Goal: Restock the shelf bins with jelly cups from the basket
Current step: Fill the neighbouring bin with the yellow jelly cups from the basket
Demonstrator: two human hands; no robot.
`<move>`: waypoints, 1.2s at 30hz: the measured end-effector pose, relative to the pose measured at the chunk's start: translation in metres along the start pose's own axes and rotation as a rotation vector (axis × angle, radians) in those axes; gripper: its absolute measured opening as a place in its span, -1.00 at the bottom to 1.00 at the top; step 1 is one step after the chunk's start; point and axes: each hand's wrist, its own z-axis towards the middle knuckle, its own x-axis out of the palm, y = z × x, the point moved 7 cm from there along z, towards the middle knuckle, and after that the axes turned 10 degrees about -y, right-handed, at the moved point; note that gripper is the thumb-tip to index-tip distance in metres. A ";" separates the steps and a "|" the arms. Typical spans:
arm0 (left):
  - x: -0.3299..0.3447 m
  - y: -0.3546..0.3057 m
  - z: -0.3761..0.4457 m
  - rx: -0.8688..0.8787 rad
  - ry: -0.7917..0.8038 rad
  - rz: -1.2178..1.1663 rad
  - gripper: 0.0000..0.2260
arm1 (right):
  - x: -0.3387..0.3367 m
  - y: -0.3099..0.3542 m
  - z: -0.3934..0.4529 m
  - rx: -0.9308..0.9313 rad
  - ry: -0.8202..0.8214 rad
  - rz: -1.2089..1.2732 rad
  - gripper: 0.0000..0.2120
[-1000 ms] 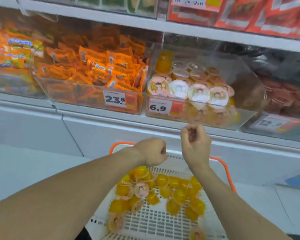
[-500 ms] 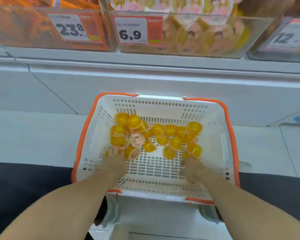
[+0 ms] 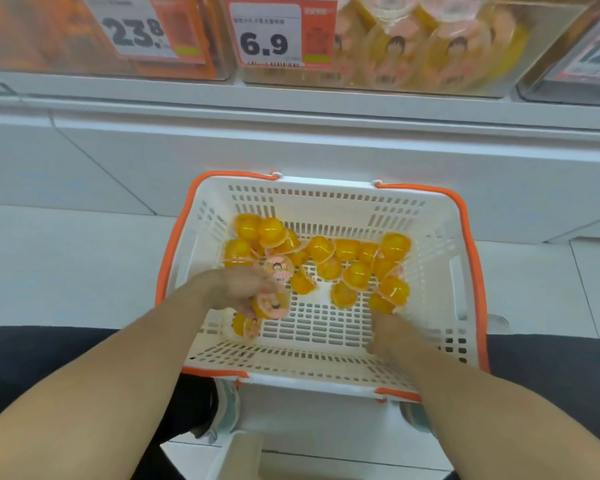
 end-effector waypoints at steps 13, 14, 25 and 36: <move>-0.023 -0.093 -0.102 0.106 0.217 0.087 -0.60 | -0.199 0.131 -0.051 -0.222 0.286 1.526 -0.71; -0.036 -0.104 -0.117 0.113 0.163 0.234 -0.61 | -0.220 0.139 -0.060 -0.286 0.278 1.568 -0.69; -0.093 -0.180 -0.215 0.350 0.143 -0.178 -0.20 | -0.343 0.193 -0.137 -0.791 0.068 1.880 -0.59; -0.112 -0.223 -0.244 0.751 0.026 -0.712 -0.51 | -0.448 0.224 -0.174 -0.930 -0.508 1.004 -0.56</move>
